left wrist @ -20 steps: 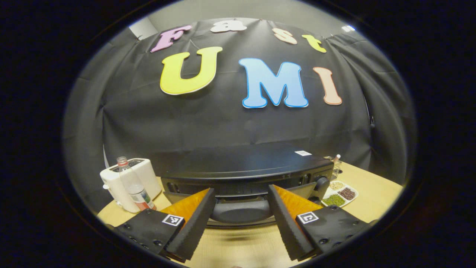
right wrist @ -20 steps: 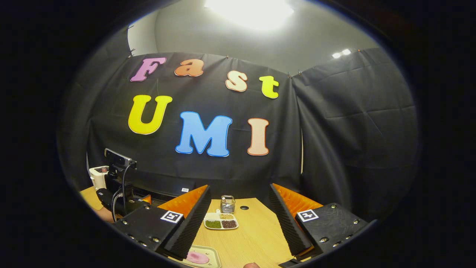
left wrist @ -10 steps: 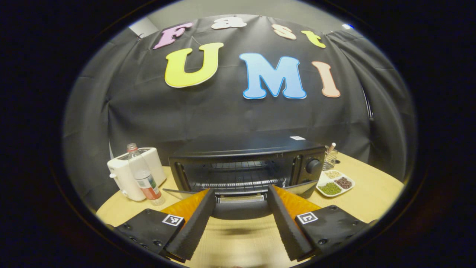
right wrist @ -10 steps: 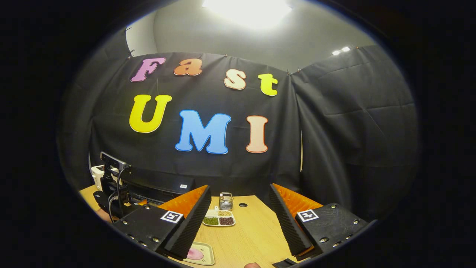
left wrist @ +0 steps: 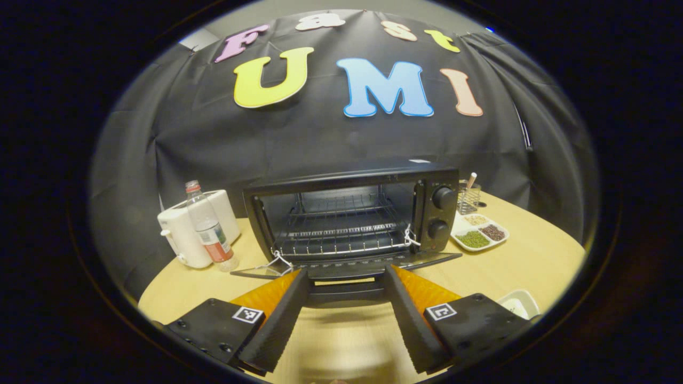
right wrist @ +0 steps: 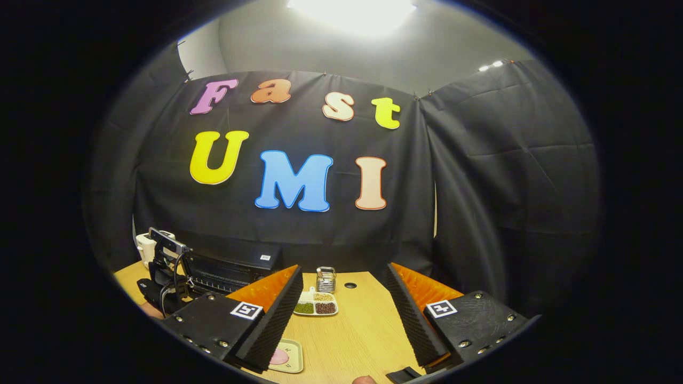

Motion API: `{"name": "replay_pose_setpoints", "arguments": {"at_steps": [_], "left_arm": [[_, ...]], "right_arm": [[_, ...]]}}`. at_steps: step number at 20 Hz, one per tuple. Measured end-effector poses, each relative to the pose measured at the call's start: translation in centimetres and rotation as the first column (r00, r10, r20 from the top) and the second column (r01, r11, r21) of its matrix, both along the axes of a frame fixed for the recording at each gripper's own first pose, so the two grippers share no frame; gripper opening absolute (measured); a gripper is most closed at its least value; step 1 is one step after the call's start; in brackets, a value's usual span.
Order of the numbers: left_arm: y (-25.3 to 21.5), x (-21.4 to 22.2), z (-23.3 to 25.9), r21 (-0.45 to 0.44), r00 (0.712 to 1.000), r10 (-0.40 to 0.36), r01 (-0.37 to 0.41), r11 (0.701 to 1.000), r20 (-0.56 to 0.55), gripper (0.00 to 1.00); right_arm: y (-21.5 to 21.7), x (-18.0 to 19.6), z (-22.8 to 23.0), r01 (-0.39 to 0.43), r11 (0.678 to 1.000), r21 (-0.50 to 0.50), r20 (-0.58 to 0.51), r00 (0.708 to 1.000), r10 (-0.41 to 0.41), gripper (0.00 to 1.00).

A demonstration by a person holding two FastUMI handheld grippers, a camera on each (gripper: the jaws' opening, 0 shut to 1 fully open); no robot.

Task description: Open the electric oven with the left hand, put the food in, and close the electric oven.

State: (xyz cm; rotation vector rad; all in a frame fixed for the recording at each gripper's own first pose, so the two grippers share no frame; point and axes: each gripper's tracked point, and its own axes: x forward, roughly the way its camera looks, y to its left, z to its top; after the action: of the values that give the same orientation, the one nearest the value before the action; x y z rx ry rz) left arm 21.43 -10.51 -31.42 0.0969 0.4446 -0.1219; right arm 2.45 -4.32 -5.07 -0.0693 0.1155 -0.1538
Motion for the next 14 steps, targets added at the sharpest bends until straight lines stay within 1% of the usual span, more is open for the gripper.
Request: {"name": "replay_pose_setpoints", "arguments": {"at_steps": [2,5,6,7,8,9,10,12,13,14], "left_arm": [[0.0,-0.7,-1.1,-0.003,1.000,0.005,-0.005,1.000,-0.026,0.95],[0.1,-1.7,-2.4,0.001,0.998,0.018,-0.018,1.000,-0.064,0.95],[0.2,-2.1,-3.0,0.000,0.997,0.022,-0.022,1.000,-0.074,0.95],[0.2,-2.4,-3.5,-0.002,0.996,0.027,-0.028,1.000,-0.087,0.95],[0.2,-2.8,-3.9,-0.004,0.995,0.032,-0.032,0.999,-0.100,0.95],[0.2,-3.2,-4.1,-0.006,0.993,0.034,-0.034,0.999,-0.109,0.99],[0.2,-3.5,-4.2,-0.006,0.993,0.035,-0.036,0.999,-0.112,0.95],[0.3,-4.2,-4.0,-0.003,0.993,0.035,-0.036,0.999,-0.111,0.95],[0.4,-4.6,-3.6,-0.004,0.994,0.037,-0.038,0.999,-0.107,0.92],[0.5,-5.0,-2.9,-0.008,0.995,0.039,-0.040,0.999,-0.096,0.95]], "right_arm": [[0.0,-0.2,-0.2,-0.008,1.000,0.004,-0.007,1.000,0.008,0.96],[0.0,-0.4,-1.2,-0.023,1.000,0.015,-0.040,0.999,0.023,0.96],[0.0,-0.6,-1.7,-0.027,0.999,0.022,-0.057,0.998,0.028,0.92],[0.0,-0.7,-2.1,-0.029,0.999,0.027,-0.073,0.997,0.031,0.96],[-0.1,-0.8,-2.3,-0.033,0.999,0.033,-0.083,0.996,0.035,0.96],[0.0,-0.8,-2.5,-0.038,0.999,0.037,-0.091,0.995,0.041,0.96],[0.1,-0.9,-2.8,-0.046,0.998,0.041,-0.100,0.994,0.050,0.96],[0.4,-0.8,-4.2,-0.069,0.996,0.056,-0.142,0.987,0.077,0.96],[0.7,-0.8,-4.8,-0.081,0.995,0.067,-0.163,0.982,0.091,0.96],[0.9,-0.7,-5.4,-0.096,0.992,0.080,-0.183,0.977,0.109,0.96]]}}
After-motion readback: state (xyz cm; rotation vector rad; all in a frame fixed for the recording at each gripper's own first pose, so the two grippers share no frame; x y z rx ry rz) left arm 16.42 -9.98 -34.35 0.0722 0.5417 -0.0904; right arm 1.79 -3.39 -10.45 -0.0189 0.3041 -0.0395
